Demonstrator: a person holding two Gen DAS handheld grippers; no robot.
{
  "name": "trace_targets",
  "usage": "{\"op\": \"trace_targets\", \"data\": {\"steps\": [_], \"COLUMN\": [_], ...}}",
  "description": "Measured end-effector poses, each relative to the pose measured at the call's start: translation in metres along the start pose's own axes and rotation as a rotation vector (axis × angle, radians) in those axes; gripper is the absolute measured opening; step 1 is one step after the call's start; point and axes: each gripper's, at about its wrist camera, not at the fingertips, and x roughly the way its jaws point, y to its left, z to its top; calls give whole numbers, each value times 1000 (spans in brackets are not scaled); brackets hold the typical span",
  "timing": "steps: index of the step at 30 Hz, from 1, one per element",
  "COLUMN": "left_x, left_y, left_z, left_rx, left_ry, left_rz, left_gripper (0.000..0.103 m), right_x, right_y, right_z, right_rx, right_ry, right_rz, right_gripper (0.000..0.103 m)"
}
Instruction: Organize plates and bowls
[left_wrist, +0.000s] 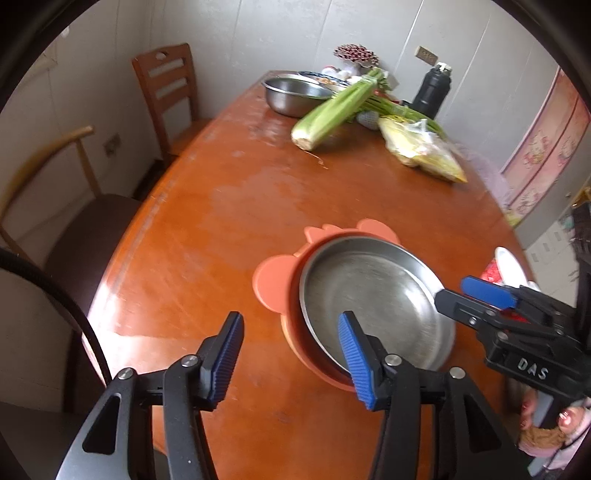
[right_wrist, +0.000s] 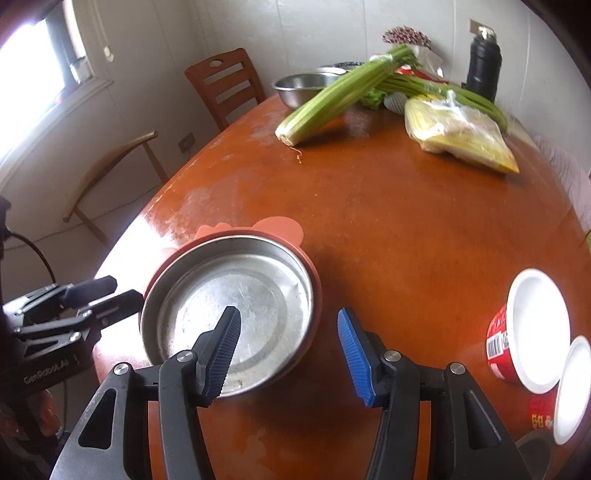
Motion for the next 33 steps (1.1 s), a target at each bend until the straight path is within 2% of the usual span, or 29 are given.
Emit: {"op": "trace_targets", "data": {"steps": [10, 14, 23, 33], "left_x": [34, 45, 55, 68], "left_y": [-7, -17, -28, -53], "left_z": [3, 2, 10, 18], "left_rx": [-19, 12, 46, 98], "left_ry": [77, 97, 91, 96], "left_rz": [-22, -19, 7, -8], "left_gripper": [59, 59, 59, 59], "right_x": [14, 22, 33, 31], "right_y": [-15, -17, -21, -36], "right_z": [-5, -5, -7, -7], "right_rx": [67, 82, 71, 81], "right_ry": [62, 82, 106, 93], "right_rz": [26, 36, 19, -18], "right_gripper": [57, 57, 57, 57]}}
